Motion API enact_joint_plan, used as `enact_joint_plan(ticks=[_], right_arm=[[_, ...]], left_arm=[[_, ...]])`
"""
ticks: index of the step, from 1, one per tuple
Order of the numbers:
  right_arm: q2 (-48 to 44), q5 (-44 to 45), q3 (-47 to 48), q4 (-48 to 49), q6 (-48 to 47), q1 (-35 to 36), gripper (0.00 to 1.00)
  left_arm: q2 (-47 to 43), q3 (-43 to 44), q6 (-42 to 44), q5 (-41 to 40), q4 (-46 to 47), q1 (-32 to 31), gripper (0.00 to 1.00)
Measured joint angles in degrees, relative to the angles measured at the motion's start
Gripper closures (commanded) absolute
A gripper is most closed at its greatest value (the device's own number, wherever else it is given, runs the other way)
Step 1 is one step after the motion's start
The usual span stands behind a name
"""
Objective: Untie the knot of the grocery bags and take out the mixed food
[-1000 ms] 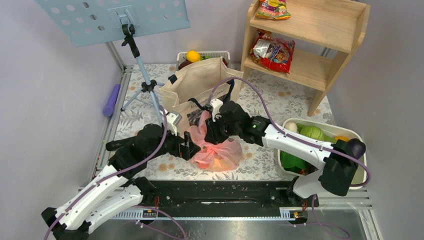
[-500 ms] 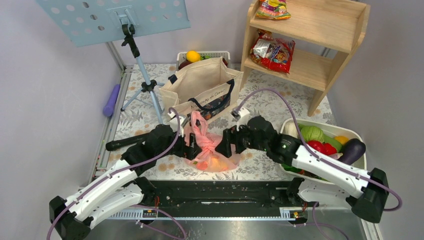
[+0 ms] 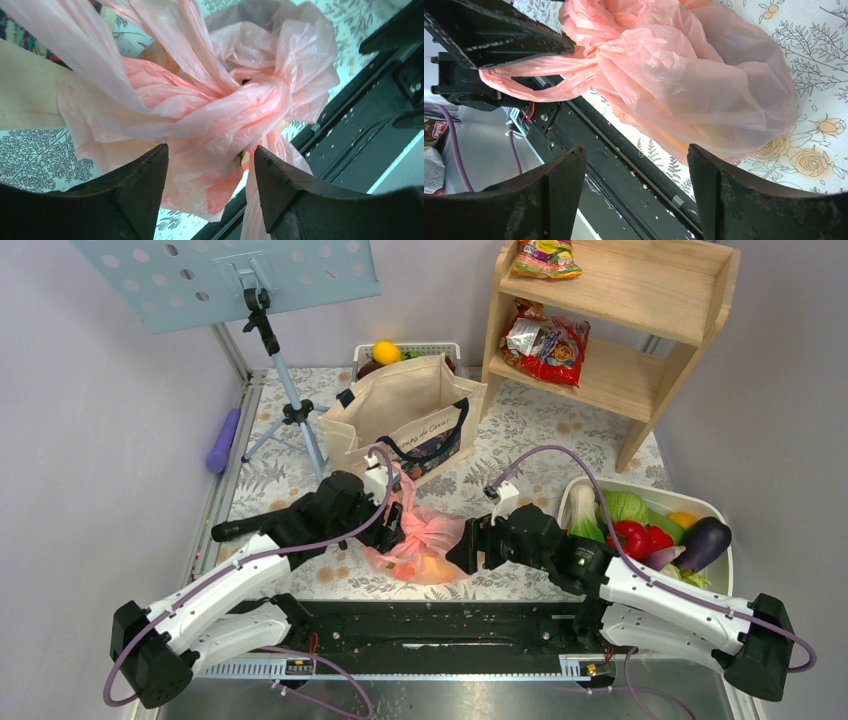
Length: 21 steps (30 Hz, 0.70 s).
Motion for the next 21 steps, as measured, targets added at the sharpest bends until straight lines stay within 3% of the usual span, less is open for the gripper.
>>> enact_joint_plan(ticks=[8, 12, 14, 18, 21], right_arm=[[2.78, 6.05, 0.00, 1.79, -0.92, 4.52, 0.21], [6.01, 8.98, 0.00, 4.22, -1.88, 6.51, 0.22], [7.28, 10.34, 0.02, 5.16, -2.21, 7.41, 0.22], [8.94, 13.73, 0.74, 4.70, -3.17, 9.51, 0.15], [10.29, 16.85, 2.91, 2.67, -4.52, 10.43, 0.13]], left_arm=[[0.24, 0.02, 5.20, 2.34, -2.25, 0.00, 0.37], [0.81, 0.17, 5.77, 2.64, -2.58, 0.00, 0.47], [1.86, 0.52, 5.90, 2.89, -2.73, 0.00, 0.59], [3.02, 0.85, 6.05, 3.06, -3.30, 0.00, 0.70], [2.93, 0.85, 6.19, 2.80, -3.50, 0.00, 0.86]])
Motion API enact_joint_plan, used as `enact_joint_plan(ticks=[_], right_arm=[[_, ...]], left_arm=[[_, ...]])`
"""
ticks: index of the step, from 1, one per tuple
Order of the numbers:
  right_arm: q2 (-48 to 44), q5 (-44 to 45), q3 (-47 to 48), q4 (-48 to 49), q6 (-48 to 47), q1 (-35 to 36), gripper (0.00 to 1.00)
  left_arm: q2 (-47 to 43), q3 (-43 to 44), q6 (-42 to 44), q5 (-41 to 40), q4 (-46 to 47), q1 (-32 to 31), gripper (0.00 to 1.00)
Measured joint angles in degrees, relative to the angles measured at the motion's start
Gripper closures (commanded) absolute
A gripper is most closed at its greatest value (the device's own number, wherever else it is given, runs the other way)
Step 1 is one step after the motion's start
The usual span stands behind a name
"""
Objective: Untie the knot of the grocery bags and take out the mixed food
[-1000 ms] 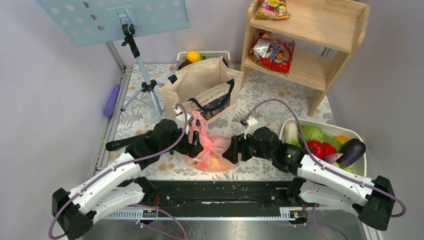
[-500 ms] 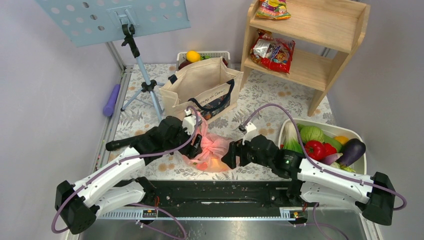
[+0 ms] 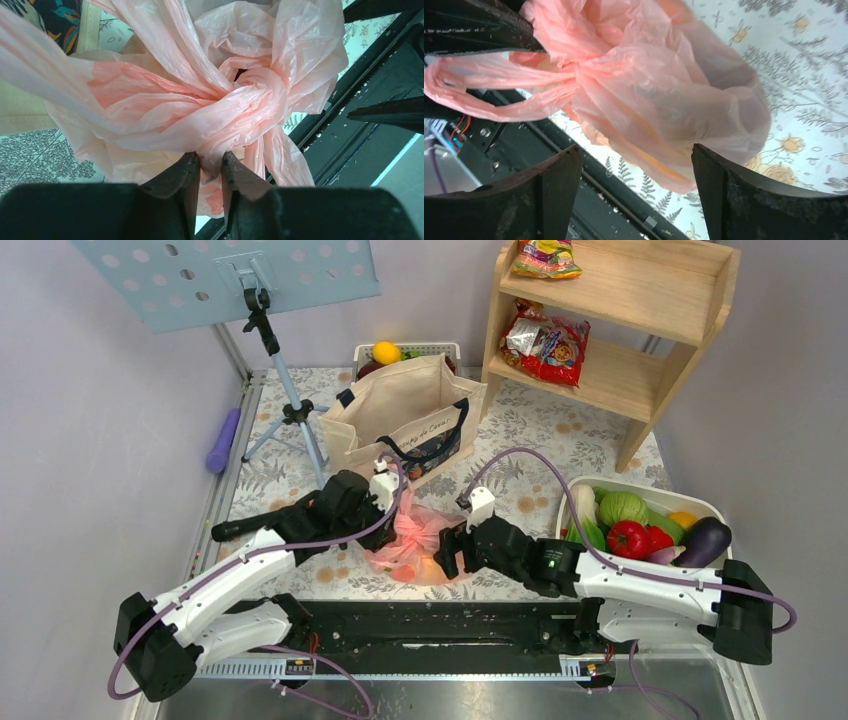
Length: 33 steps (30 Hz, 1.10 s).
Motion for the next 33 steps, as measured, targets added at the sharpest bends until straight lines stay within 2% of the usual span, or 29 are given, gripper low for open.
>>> enact_joint_plan(ticks=[3, 8, 14, 16, 18, 19, 20, 21, 26, 33], right_arm=[[1.31, 2.71, 1.77, -0.57, -1.51, 0.33, 0.14], [3.65, 5.77, 2.91, -1.09, -2.89, 0.37, 0.24], [7.26, 4.13, 3.43, 0.17, -3.15, 0.66, 0.39], [8.41, 2.89, 3.43, 1.57, -3.06, 0.83, 0.51], [9.51, 1.64, 3.41, 3.45, -3.06, 0.92, 0.70], [10.27, 1.25, 3.41, 4.63, -2.82, 0.96, 0.86], [11.10, 1.03, 3.41, 5.46, -2.67, 0.98, 0.97], [11.69, 1.03, 3.41, 5.79, -2.84, 0.98, 1.00], [13.03, 2.34, 3.06, 6.43, -1.51, 1.01, 1.00], [6.95, 7.45, -2.14, 7.39, 0.90, 1.18, 1.00]], left_arm=[[-0.07, 0.00, -0.20, -0.61, -0.31, 0.00, 0.97], [-0.22, 0.00, -0.28, -1.33, -1.14, 0.00, 1.00], [-0.70, 0.00, -0.57, -2.32, -1.42, 0.00, 1.00], [-0.94, 0.00, -0.61, -2.47, -1.44, 0.00, 1.00], [-1.09, 0.00, -0.63, -2.75, -1.55, 0.00, 1.00], [-1.18, 0.00, -0.63, -2.91, -1.66, 0.00, 1.00], [-1.27, 0.00, -0.66, -3.21, -1.70, 0.00, 1.00], [-1.31, 0.00, -0.66, -3.45, -1.73, 0.00, 1.00], [-1.97, 0.00, -1.07, -5.09, -1.86, 0.00, 1.00], [-3.21, 0.00, -2.34, -11.04, -2.21, -0.07, 1.00]])
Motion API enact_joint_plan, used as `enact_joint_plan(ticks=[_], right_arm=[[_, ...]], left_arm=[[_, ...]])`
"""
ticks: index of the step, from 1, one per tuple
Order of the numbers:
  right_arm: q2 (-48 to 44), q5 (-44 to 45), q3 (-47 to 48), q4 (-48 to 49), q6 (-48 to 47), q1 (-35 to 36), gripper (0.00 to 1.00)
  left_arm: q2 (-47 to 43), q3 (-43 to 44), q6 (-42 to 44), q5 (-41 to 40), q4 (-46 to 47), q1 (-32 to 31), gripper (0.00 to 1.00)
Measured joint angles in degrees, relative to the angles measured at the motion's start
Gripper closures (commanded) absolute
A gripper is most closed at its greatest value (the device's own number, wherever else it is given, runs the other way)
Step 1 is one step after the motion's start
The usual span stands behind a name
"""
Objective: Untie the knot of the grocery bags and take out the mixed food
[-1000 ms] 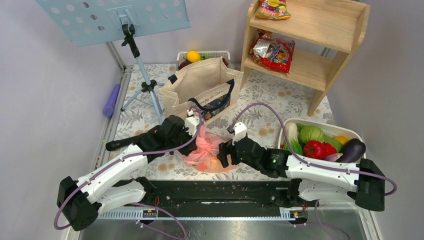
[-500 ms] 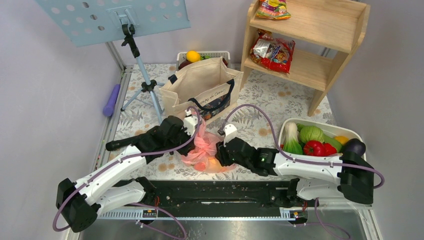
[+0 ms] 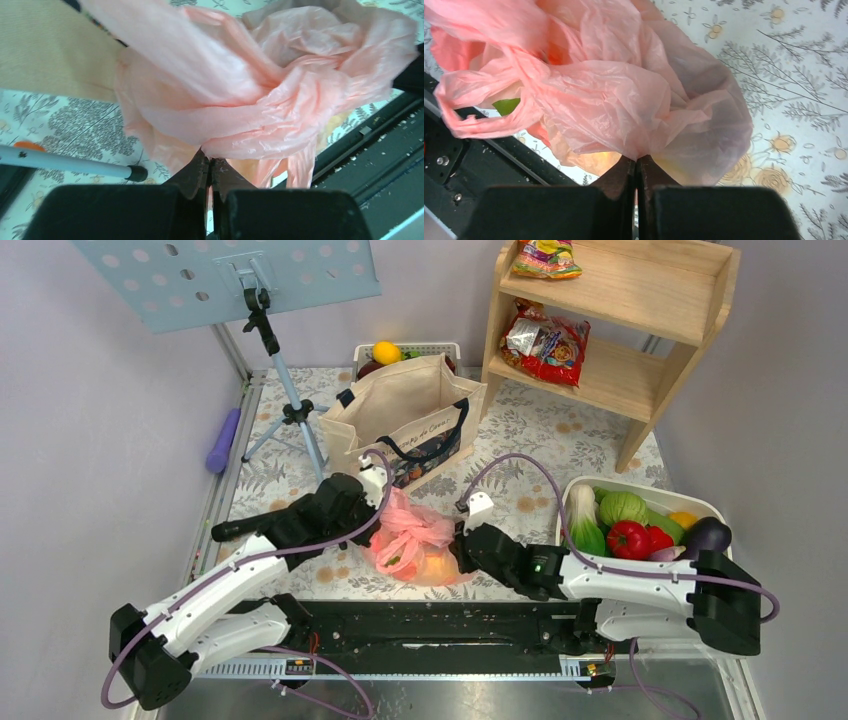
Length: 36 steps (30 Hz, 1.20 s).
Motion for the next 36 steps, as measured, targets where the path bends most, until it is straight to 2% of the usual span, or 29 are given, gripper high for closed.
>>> enact_joint_plan(ticks=[9, 10, 12, 16, 18, 19, 26, 31, 36], right_arm=[[-6.05, 3.76, -3.32, -0.66, 1.86, 0.07, 1.00], [-6.23, 3.82, -3.32, -0.66, 1.90, 0.07, 0.95], [-6.47, 3.82, -3.32, -1.07, 2.08, 0.07, 0.76], [-7.96, 3.61, -3.32, -3.04, 2.49, 0.07, 0.25], [-9.75, 3.19, -3.32, -3.67, 2.43, 0.07, 0.07], [-10.88, 3.13, -3.32, -3.78, 2.19, 0.09, 0.02], [-13.88, 3.32, -1.44, -3.91, 0.96, 0.09, 0.00], [-7.91, 4.04, 5.81, -6.45, -0.15, 0.09, 0.01], [-2.19, 4.48, 9.07, -6.03, 0.31, 0.09, 0.00]], left_arm=[[-1.92, 0.02, -0.87, -5.92, -0.33, 1.46, 1.00], [-2.12, 0.02, -0.87, -5.95, -0.33, 1.49, 1.00], [-2.23, 0.02, -0.87, -5.95, -0.31, 1.49, 1.00], [-2.23, 0.02, -0.87, -5.95, -0.35, 1.53, 1.00], [-2.23, 0.02, -0.87, -5.92, -0.50, 1.57, 1.00], [-2.23, 0.02, -0.87, -5.92, -0.57, 1.60, 1.00], [-2.21, 0.02, -0.87, -5.70, -1.18, 1.60, 1.00], [-2.25, 0.02, -0.87, -5.68, -1.18, 1.60, 1.00], [-2.82, 0.02, -0.87, -5.66, -1.25, 1.60, 1.00]])
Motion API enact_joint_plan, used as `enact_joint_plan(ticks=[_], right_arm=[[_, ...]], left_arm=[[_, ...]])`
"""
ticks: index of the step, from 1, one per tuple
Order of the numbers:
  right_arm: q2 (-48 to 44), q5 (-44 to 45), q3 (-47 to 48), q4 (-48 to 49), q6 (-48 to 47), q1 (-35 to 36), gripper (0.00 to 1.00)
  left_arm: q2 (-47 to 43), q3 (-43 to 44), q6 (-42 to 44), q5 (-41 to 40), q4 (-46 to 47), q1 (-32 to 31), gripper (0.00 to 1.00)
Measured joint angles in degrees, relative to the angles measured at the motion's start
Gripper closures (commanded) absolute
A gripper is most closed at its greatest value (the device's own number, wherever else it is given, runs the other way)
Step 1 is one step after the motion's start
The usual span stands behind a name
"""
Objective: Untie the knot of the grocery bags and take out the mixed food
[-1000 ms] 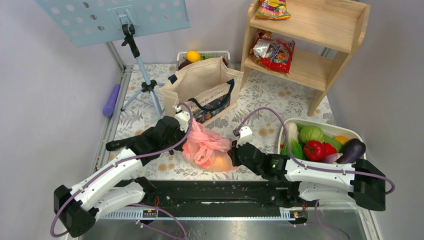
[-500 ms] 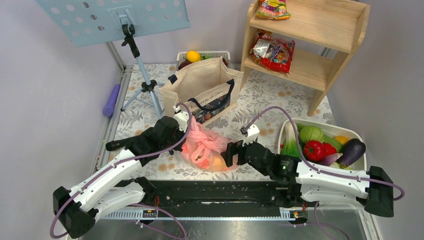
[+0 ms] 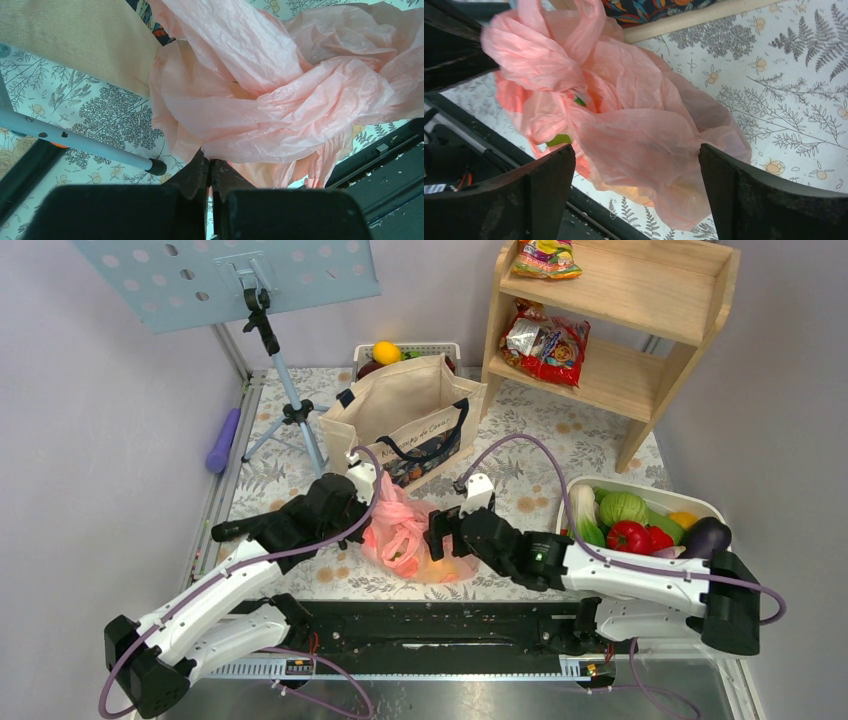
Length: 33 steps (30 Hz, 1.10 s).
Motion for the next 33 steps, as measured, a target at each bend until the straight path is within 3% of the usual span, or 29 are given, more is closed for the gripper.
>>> enact_joint_plan(ticks=[4, 6, 9, 13, 14, 16, 18, 21, 27, 33], right_arm=[[4.31, 2.54, 0.15, 0.07, 1.29, 0.00, 0.01], [6.19, 4.35, 0.15, 0.07, 2.05, 0.00, 0.09], [7.21, 6.19, -0.72, 1.99, 2.86, 0.00, 0.31], [7.15, 7.26, -3.87, 7.06, 4.04, 0.00, 0.77], [7.13, 7.80, -4.50, 7.63, 4.37, 0.00, 0.86], [7.13, 8.68, -5.70, 8.48, 5.09, 0.00, 1.00], [7.13, 9.29, -6.21, 8.87, 5.20, 0.00, 1.00], [7.13, 9.44, -6.25, 9.29, 5.18, 0.00, 1.00], [7.37, 9.27, -6.25, 9.57, 4.98, 0.00, 1.00], [7.34, 9.01, -6.25, 9.77, 4.87, 0.00, 1.00]], left_arm=[[-0.07, 0.00, 0.02, 0.07, -0.09, 0.04, 1.00], [-0.07, 0.00, 0.02, 0.11, -0.13, 0.04, 1.00], [-0.07, 0.00, 0.02, 0.11, -0.17, 0.04, 1.00], [-0.04, 0.00, 0.02, 0.15, -0.28, 0.04, 0.97], [-0.04, 0.00, 0.02, 0.22, -0.33, 0.04, 0.89], [-0.04, 0.00, -0.02, 0.68, -0.35, 0.04, 0.63], [-0.11, 0.13, 0.44, 1.29, -0.48, 0.04, 0.33], [-1.25, 0.39, 0.55, 3.21, -0.50, 0.11, 0.03], [-4.76, 1.07, -4.11, 11.32, 4.20, 0.15, 0.01], [0.70, 4.31, -6.75, 11.13, 5.90, 0.15, 0.01]])
